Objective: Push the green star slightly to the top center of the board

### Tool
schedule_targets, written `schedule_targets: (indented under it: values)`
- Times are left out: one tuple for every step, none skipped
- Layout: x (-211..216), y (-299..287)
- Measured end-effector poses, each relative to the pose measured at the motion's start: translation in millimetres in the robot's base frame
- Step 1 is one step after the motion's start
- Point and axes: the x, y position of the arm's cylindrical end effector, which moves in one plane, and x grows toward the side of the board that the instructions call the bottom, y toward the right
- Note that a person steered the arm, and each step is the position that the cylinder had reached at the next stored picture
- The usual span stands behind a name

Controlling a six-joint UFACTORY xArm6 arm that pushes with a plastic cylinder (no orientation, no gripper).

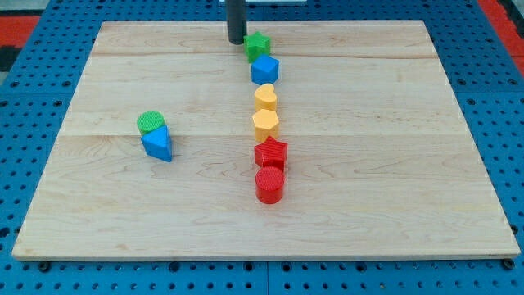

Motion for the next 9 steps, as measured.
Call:
schedule_targets:
  values:
    - [1.0, -10.9]
    - [1.4, -33.8]
    - [9.6, -44.0]
    - [21.3, -34.7]
    - [24.1, -27.5]
    - [19.0, -5.2]
    - [19.2, 15.1]
    - [6.4, 21.4]
    - [-2.0, 18.4]
